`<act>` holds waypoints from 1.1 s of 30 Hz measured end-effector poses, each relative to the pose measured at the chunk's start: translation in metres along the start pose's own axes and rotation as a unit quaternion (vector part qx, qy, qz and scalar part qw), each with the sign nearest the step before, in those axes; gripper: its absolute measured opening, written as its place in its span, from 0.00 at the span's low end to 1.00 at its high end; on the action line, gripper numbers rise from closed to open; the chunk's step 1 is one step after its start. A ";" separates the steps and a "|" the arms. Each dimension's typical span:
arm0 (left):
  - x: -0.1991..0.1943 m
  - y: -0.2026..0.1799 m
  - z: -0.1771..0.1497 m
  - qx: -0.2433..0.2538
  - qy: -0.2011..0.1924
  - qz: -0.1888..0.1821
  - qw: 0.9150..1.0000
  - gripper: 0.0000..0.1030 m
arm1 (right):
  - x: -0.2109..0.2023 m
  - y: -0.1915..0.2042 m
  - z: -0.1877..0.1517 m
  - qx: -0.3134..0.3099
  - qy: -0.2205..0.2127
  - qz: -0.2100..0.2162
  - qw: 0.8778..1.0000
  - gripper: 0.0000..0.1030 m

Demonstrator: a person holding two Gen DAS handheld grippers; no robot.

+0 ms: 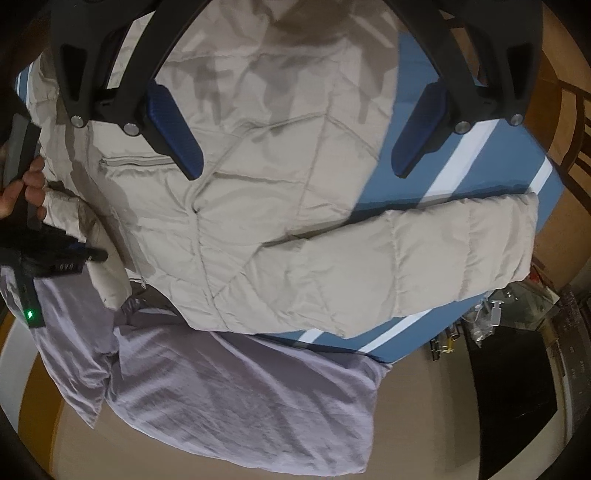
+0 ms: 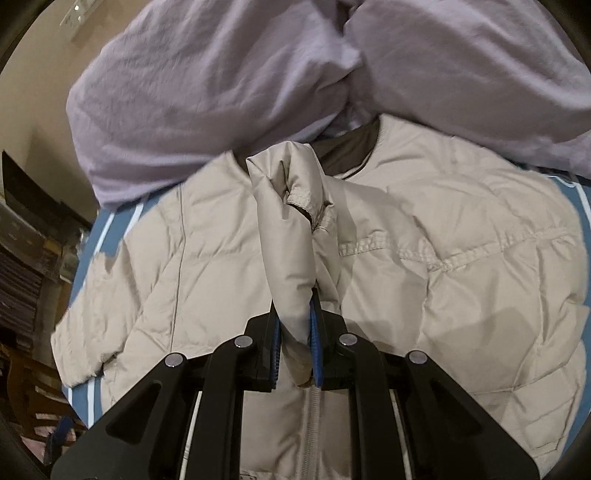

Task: Fold large clothes
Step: 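Carry the sleeve across the jacket front with the right tool, then open, then reach the left tool to the other sleeve cuff and close on it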

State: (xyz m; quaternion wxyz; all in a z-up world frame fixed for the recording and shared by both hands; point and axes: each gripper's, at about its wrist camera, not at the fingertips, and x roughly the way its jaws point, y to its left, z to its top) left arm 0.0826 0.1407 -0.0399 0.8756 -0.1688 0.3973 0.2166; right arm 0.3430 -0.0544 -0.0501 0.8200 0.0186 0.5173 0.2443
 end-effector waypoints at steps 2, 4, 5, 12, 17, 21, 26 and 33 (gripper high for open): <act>0.000 0.006 0.001 -0.007 -0.001 0.008 1.000 0.98 | 0.015 0.007 -0.006 -0.022 0.023 -0.012 0.999 0.17; 0.001 0.013 0.002 -0.016 -0.002 0.016 1.000 0.98 | 0.021 0.008 -0.010 -0.029 0.038 -0.012 0.999 0.21; 0.001 0.018 0.003 -0.021 -0.003 0.021 1.000 0.98 | 0.020 0.009 -0.010 -0.033 0.039 -0.008 0.999 0.25; 0.005 0.056 0.012 -0.058 -0.005 0.062 0.996 0.98 | -0.018 -0.006 0.011 -0.010 -0.029 0.019 0.999 0.47; 0.006 0.083 0.019 -0.084 -0.007 0.090 0.992 0.98 | -0.006 -0.022 0.025 0.008 -0.032 -0.030 0.999 0.47; 0.005 0.099 0.021 -0.098 -0.009 0.108 0.989 0.98 | 0.013 -0.022 0.022 -0.003 -0.012 -0.050 0.999 0.57; 0.001 0.112 0.022 -0.109 -0.010 0.127 0.986 0.98 | 0.030 -0.017 0.015 -0.014 -0.008 -0.073 0.997 0.70; -0.004 0.138 0.020 -0.136 -0.009 0.147 0.980 0.98 | 0.050 -0.007 -0.005 -0.056 -0.014 -0.132 0.990 0.77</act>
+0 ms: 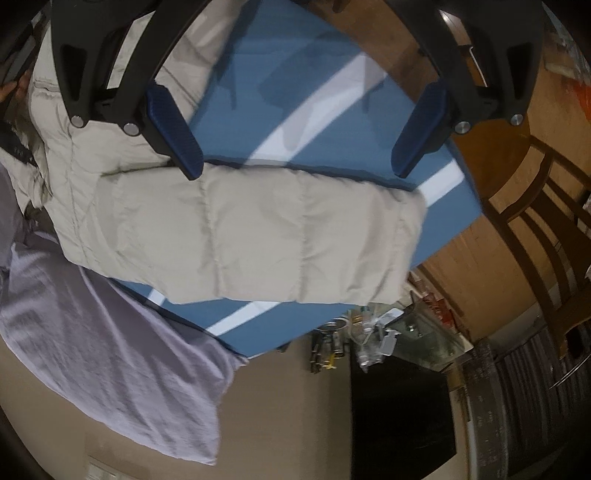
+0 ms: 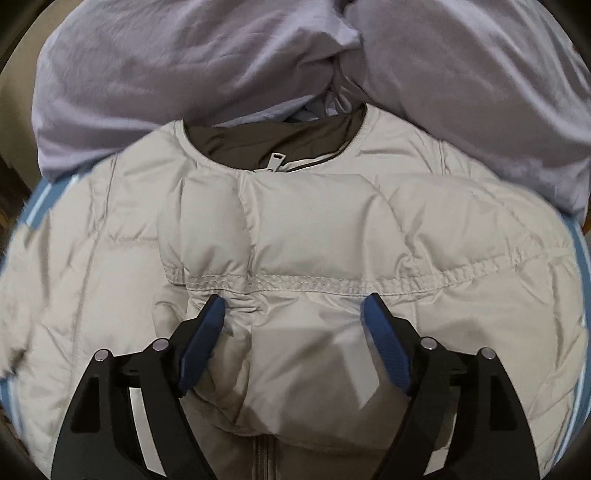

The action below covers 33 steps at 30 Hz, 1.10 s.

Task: Fold large clothes
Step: 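Reach the left tool to the other sleeve cuff and close on it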

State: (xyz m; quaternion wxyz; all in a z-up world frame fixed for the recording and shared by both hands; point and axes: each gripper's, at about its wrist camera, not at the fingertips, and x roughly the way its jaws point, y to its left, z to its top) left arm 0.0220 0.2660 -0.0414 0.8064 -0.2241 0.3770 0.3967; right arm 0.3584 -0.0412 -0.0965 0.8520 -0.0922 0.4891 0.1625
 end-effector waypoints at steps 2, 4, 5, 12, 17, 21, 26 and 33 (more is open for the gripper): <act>0.003 0.010 0.004 -0.010 0.002 0.006 1.000 0.98 | 0.000 -0.003 0.003 0.005 0.010 0.006 1.000 0.78; 0.007 0.024 0.009 -0.024 0.003 0.010 1.000 0.98 | -0.002 -0.008 0.007 0.014 0.023 0.020 0.999 0.78; 0.011 0.033 0.013 -0.033 0.005 0.014 0.999 0.98 | -0.005 -0.012 0.008 0.018 0.027 0.028 0.999 0.78; 0.049 0.075 0.031 -0.076 0.034 0.035 0.996 0.98 | -0.024 -0.031 0.002 0.044 0.031 0.059 0.997 0.78; 0.076 0.086 0.034 -0.088 0.061 0.036 0.994 0.98 | -0.032 -0.049 -0.004 0.063 0.031 0.067 0.995 0.78; 0.089 0.089 0.032 -0.107 0.079 0.018 0.991 0.96 | -0.038 -0.060 -0.006 0.067 0.029 0.069 0.995 0.78; 0.098 0.089 0.027 -0.123 0.083 0.013 0.989 0.89 | -0.043 -0.068 -0.007 0.072 0.027 0.072 0.994 0.78; 0.096 0.086 0.032 -0.133 0.076 0.002 0.988 0.49 | -0.045 -0.075 -0.010 0.073 0.024 0.075 0.994 0.78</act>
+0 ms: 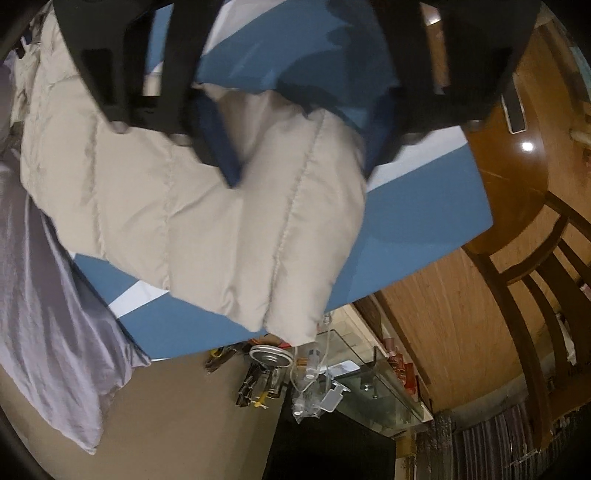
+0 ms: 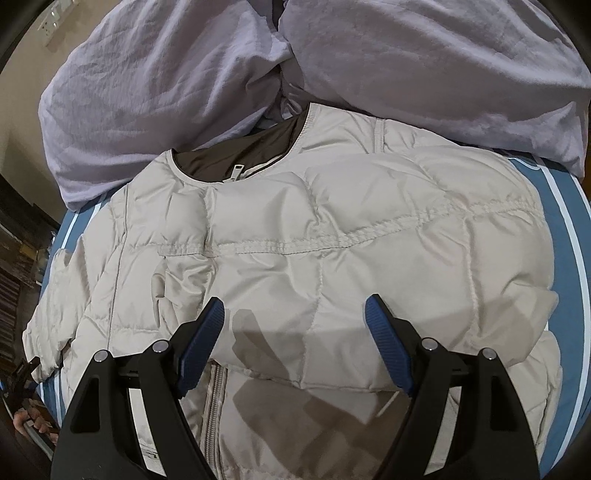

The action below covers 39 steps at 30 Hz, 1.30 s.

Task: Fold large clothes
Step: 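Reach the left tool to the other sleeve cuff and close on it, then fold the held sleeve across the jacket front with the left tool, then open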

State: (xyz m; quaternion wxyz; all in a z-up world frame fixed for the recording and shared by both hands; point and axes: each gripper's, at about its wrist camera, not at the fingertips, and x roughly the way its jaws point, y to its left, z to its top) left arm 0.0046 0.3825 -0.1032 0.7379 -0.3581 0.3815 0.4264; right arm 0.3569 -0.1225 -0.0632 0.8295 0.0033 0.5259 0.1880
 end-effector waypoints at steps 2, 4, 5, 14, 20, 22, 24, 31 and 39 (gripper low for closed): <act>0.000 -0.001 0.002 -0.001 0.005 -0.012 1.000 0.33 | -0.001 -0.002 -0.001 0.003 -0.002 0.002 1.000 0.78; -0.002 -0.006 0.003 0.004 0.003 -0.011 1.000 0.26 | -0.003 -0.005 -0.001 0.006 -0.004 0.004 1.000 0.78; -0.004 -0.009 0.003 0.009 0.001 -0.008 1.000 0.24 | -0.004 -0.006 -0.001 0.008 -0.006 0.005 1.000 0.78; -0.047 -0.051 0.023 0.038 -0.049 -0.056 0.996 0.19 | -0.018 -0.021 -0.002 0.023 -0.024 0.005 0.999 0.78; -0.086 -0.106 0.032 0.082 -0.083 -0.119 0.986 0.18 | -0.027 -0.034 -0.005 0.040 -0.034 0.005 0.999 0.78; -0.101 -0.131 0.033 0.102 -0.091 -0.149 0.979 0.18 | -0.031 -0.038 -0.006 0.043 -0.038 0.004 0.998 0.78; -0.111 -0.152 0.030 0.118 -0.093 -0.173 0.973 0.17 | -0.035 -0.041 -0.008 0.047 -0.042 0.002 0.998 0.78; -0.144 -0.231 0.006 0.177 -0.091 -0.258 0.945 0.17 | -0.049 -0.063 -0.015 0.068 -0.055 -0.006 0.996 0.78; -0.167 -0.301 -0.031 0.243 -0.073 -0.314 0.915 0.17 | -0.064 -0.086 -0.022 0.084 -0.069 -0.014 0.994 0.78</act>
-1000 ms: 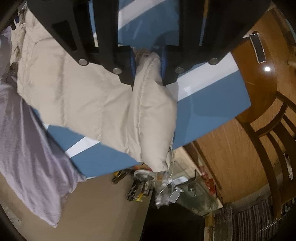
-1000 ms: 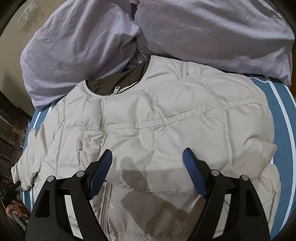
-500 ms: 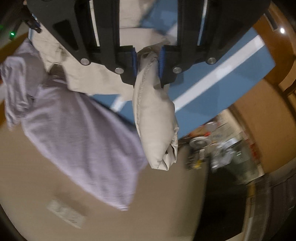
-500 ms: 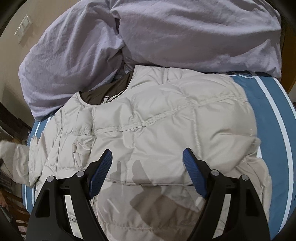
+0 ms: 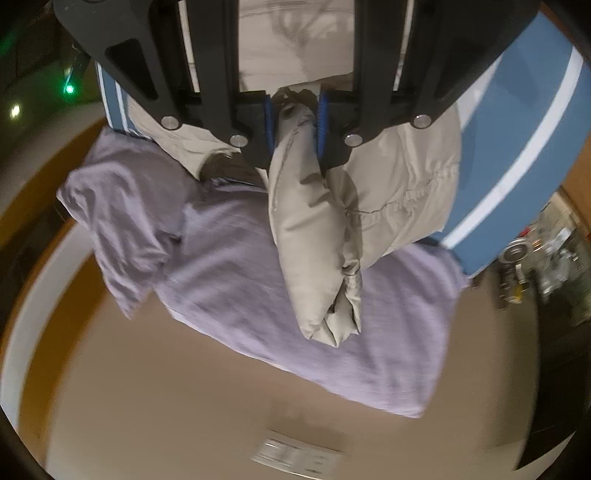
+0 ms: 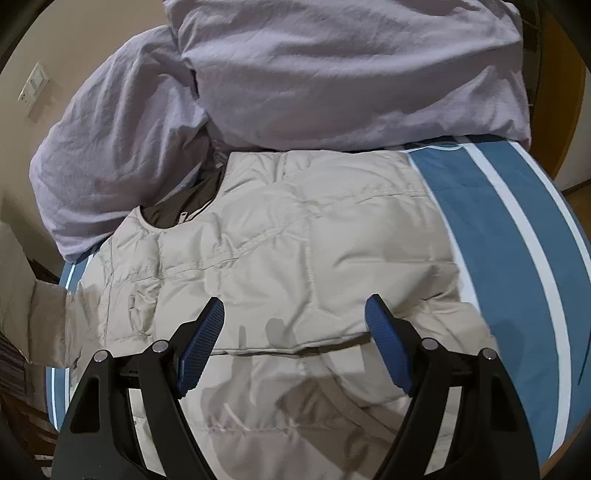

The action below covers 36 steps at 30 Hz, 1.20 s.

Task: Fold large clothes
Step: 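Fold the held sleeve across the jacket front with the left tool, then open, then move both tools down the jacket body to its hem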

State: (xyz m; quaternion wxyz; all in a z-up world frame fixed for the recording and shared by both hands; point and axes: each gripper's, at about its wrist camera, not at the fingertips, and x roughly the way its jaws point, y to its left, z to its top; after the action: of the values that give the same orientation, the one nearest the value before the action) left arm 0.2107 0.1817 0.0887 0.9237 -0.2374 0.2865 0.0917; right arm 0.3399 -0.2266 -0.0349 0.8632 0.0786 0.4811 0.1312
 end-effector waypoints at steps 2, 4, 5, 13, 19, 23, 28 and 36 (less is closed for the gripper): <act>0.008 -0.019 -0.002 0.016 0.008 -0.015 1.000 0.17 | -0.002 -0.007 -0.001 0.007 -0.002 -0.001 1.000 0.78; 0.017 -0.036 -0.005 0.033 0.018 -0.029 0.999 0.17 | -0.003 -0.012 -0.002 0.014 -0.002 -0.004 1.000 0.78; 0.019 -0.041 -0.007 0.039 0.022 -0.034 0.998 0.17 | -0.004 -0.015 -0.002 0.018 -0.002 -0.006 1.000 0.78; 0.053 -0.082 -0.030 0.066 0.071 -0.070 0.993 0.17 | -0.009 -0.036 -0.007 0.037 -0.004 -0.018 0.999 0.78; 0.086 -0.109 -0.060 0.105 0.119 -0.074 0.985 0.17 | -0.010 -0.051 -0.013 0.052 -0.002 -0.028 0.998 0.78; 0.106 -0.120 -0.081 0.130 0.149 -0.064 0.978 0.18 | -0.008 -0.057 -0.016 0.060 0.003 -0.033 0.998 0.78; 0.118 -0.122 -0.092 0.140 0.178 -0.068 0.972 0.29 | -0.006 -0.058 -0.017 0.060 0.007 -0.038 0.997 0.78; 0.120 -0.114 -0.080 0.138 0.161 -0.066 0.975 0.51 | -0.006 -0.061 -0.015 0.061 0.009 -0.043 0.997 0.78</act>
State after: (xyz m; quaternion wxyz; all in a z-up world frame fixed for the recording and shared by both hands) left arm 0.3047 0.0476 0.0061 0.8932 -0.1373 0.4254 -0.0490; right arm 0.3336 -0.2865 -0.0544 0.8572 0.1095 0.4990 0.0651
